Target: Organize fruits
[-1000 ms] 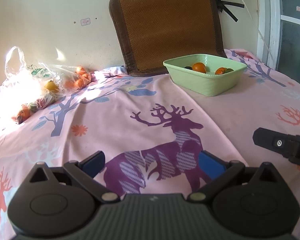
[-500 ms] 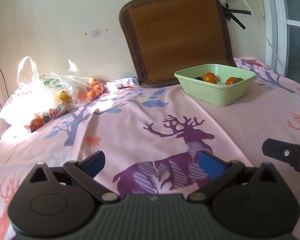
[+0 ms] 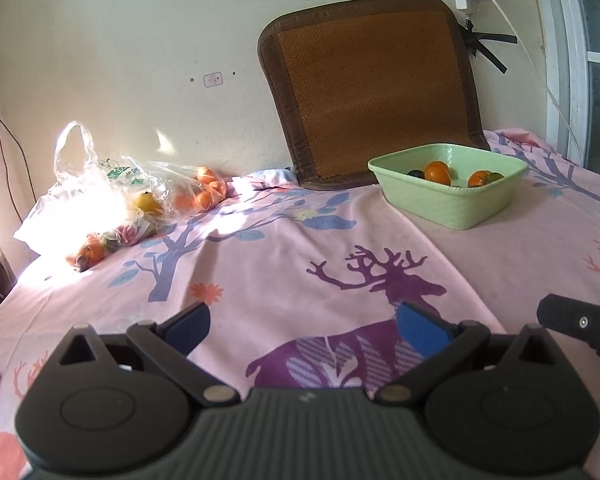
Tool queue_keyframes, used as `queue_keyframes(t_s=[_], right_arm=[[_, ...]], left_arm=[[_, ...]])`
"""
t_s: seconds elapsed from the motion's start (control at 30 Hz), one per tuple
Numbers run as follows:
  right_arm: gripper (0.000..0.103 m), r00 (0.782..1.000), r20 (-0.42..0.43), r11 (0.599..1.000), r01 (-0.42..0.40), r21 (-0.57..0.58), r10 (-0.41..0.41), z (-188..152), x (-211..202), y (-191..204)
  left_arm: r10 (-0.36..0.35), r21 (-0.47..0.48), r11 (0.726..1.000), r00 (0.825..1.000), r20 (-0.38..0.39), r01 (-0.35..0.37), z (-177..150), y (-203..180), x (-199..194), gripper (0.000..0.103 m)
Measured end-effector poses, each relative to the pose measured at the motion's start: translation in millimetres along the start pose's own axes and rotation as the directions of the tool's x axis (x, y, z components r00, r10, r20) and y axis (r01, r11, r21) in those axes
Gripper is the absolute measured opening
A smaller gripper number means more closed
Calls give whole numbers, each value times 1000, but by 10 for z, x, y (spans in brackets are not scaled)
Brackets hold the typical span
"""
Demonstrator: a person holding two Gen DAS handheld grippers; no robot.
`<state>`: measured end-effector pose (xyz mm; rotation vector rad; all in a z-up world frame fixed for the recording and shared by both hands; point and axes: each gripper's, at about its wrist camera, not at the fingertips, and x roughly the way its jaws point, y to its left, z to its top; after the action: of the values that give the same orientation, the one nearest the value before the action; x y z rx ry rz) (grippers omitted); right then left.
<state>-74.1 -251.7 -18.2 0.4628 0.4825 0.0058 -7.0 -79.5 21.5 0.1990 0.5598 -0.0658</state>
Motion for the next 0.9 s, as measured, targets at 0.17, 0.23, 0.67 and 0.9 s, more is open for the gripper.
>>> queue_keyframes(t_s=[0.17, 0.23, 0.67, 0.9], right_arm=[[67, 1000, -2, 1000, 0, 0, 0, -2, 5, -6], [67, 1000, -1, 1000, 0, 0, 0, 1, 5, -1], [68, 1000, -2, 1000, 1, 4, -1, -4, 14, -14], [68, 1000, -3, 1000, 3, 6, -3, -11, 19, -17]], left_arm=[[-12, -1, 1000, 1000, -20, 12, -7, -9, 31, 103], [-16, 1, 1000, 1000, -26, 16, -11, -18, 43, 103], [-57, 4, 998, 996, -74, 58, -32, -48, 108, 103], [-84, 9, 996, 993, -82, 85, -53, -63, 123, 103]])
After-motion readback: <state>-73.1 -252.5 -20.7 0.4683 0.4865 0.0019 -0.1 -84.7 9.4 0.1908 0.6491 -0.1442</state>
